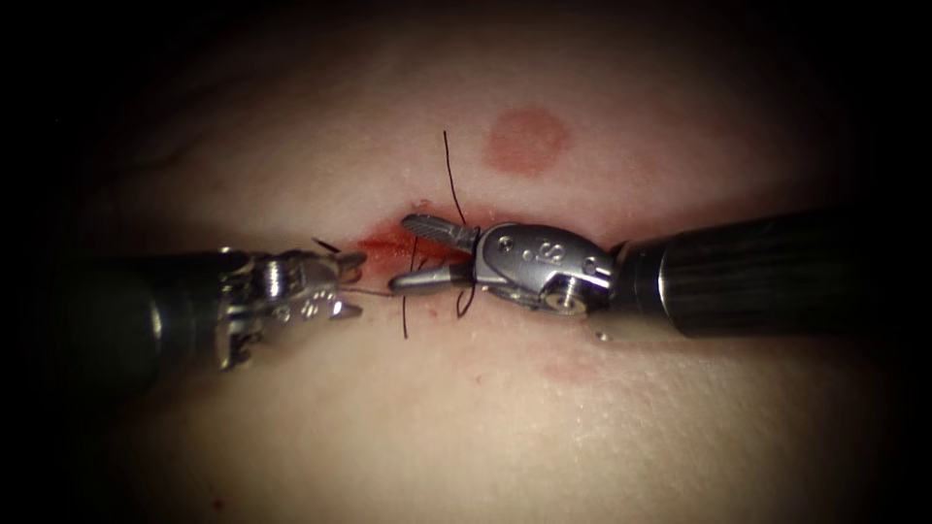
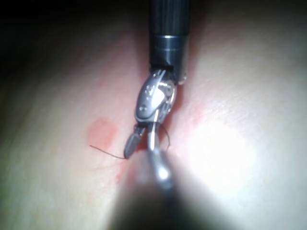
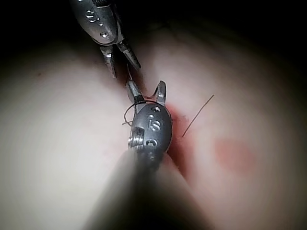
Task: Wound Closure
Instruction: Mistakenly testing the left gripper
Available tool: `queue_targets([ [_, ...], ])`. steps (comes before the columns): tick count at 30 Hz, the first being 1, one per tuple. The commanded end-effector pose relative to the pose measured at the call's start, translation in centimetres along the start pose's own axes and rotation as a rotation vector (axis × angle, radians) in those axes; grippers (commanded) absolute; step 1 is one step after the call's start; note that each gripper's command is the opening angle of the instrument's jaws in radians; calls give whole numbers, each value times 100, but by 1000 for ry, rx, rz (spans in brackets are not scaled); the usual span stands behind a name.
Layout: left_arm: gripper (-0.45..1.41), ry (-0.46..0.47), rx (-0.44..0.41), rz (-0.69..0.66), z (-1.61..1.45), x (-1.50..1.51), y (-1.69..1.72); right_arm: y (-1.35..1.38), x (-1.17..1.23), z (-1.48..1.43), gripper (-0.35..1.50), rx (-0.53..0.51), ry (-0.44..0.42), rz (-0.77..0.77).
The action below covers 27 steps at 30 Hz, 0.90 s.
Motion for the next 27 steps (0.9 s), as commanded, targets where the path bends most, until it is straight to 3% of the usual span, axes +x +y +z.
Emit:
queue_targets([
  [1,-35,-4,-5,26,10,3,1,-3,-5,6,76,3,0,1],
  [6,-35,-3,-1,107,9,1,3,-3,-5,5,74,3,0,1],
  [16,-35,55,20,81,-26,7,1,-4,-5,5,74,5,1,2],
  [20,-35,90,68,186,-35,4,9,-4,-5,5,74,5,1,1],
  [21,-35,118,73,183,-36,2,12,-4,-5,5,74,5,1,1],
  [23,-35,351,41,164,-46,-12,19,-4,-6,3,74,7,1,1],
  [24,-35,351,41,164,-46,-12,19,-4,-6,3,74,7,1,1],
  [27,-35,481,-12,116,-54,-30,17,-3,-6,3,74,7,1,1],
])
